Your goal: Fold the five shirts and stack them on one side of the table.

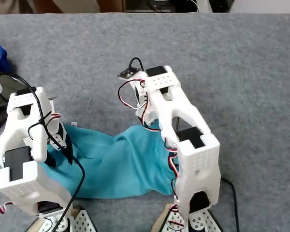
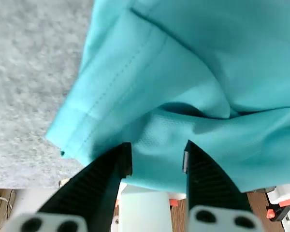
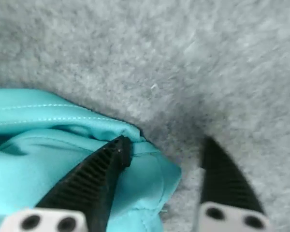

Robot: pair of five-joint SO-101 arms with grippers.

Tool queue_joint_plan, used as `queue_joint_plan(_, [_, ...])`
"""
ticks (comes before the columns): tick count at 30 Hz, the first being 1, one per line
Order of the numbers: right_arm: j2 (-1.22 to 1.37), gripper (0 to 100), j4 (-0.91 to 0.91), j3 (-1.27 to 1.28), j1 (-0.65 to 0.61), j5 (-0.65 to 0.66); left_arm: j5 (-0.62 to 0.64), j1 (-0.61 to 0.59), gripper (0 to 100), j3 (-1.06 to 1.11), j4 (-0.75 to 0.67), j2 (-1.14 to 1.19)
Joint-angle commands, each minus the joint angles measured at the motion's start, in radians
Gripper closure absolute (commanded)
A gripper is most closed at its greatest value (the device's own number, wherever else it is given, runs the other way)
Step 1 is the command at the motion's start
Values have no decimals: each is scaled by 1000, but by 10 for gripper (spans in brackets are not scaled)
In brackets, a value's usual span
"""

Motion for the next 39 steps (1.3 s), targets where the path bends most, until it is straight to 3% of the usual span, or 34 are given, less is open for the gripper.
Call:
queue_joint_plan(1, [-5, 922, 48, -42, 16, 0, -5, 11, 826, -64, 40, -5])
queue_joint_plan(6, [-5, 955, 158, -111, 18, 0, -5, 11, 825, -77, 58, -5])
queue_joint_plan(13, [-8, 958, 333, -410, 18, 0, -5, 9, 828, -74, 60, -8])
queue_joint_plan(30, [-102, 957, 327, -1082, 168, 0, 2, 8, 829, -192, 123, -15])
queue_joint_plan(33, [-101, 957, 330, -1021, 166, -8, 3, 8, 829, -183, 123, -8])
queue_joint_plan(39, [-64, 954, 278, -661, 93, -9, 3, 8, 829, -153, 124, -7])
